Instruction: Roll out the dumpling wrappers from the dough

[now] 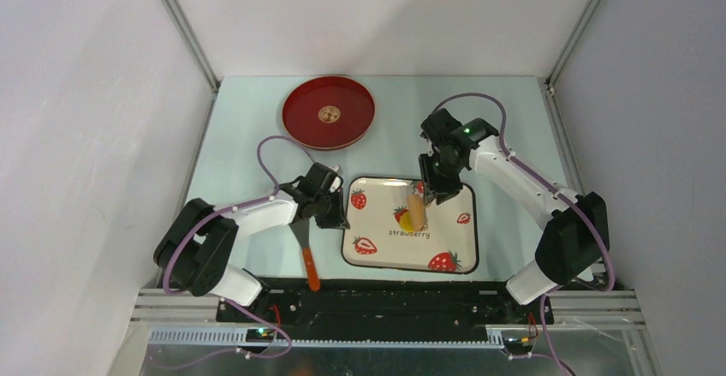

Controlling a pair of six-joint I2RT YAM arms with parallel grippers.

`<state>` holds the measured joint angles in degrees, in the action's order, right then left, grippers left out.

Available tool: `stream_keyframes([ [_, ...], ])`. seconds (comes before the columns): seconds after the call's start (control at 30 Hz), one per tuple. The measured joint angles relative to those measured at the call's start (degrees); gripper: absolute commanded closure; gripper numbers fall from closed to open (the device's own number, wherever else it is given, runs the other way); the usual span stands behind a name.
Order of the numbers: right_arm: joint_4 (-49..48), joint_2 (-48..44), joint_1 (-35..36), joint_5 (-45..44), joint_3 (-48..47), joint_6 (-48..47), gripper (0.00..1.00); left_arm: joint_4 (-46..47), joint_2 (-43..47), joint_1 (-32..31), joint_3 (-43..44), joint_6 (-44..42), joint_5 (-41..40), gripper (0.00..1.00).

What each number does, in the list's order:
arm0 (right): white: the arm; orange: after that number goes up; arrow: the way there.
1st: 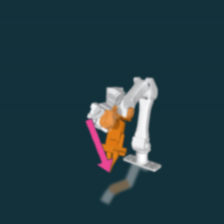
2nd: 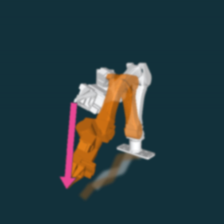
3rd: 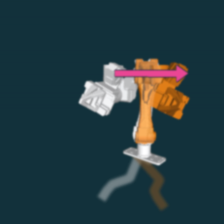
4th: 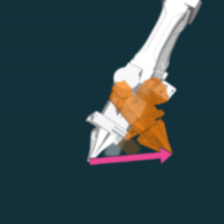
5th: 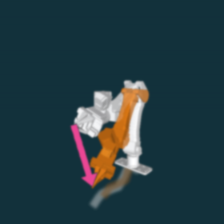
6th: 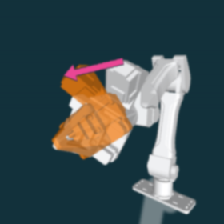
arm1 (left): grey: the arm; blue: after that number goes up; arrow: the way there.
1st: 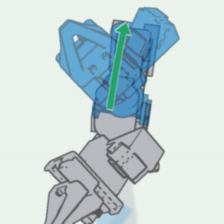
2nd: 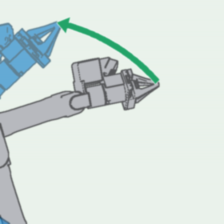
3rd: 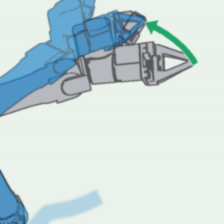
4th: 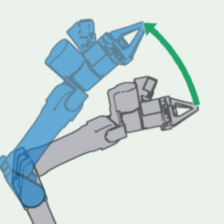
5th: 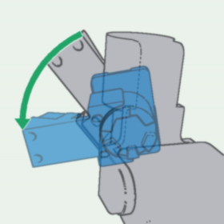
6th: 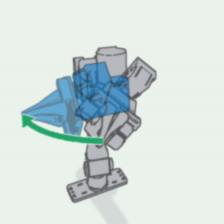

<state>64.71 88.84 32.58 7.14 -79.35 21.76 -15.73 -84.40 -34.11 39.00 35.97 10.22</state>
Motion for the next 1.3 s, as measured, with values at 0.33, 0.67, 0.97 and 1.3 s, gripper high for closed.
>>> stream_keyframes([
  [0.33, -0.76, 1.81, -0.96, -0.59, 1.75, -0.87, 1.00, 0.00, 0.02, 0.00, 0.00, -0.02, 0.00, 1.00],
  [0.67, -2.34, 1.81, -1.79, 0.68, 3.28, -0.79, 1.00, 0.00, 0.00, 0.00, 0.00, 0.00, 0.00, 1.00],
  [0.97, -2.21, 1.49, -4.31, 1.73, 3.91, -0.74, 1.00, 0.00, 0.02, 0.00, 0.00, 0.00, -0.02, 1.00],
  [1.3, -2.78, 0.70, -5.66, 2.21, 5.38, -0.42, 1.00, 0.00, 0.02, 0.00, 0.00, 0.00, -0.02, 1.00],
])
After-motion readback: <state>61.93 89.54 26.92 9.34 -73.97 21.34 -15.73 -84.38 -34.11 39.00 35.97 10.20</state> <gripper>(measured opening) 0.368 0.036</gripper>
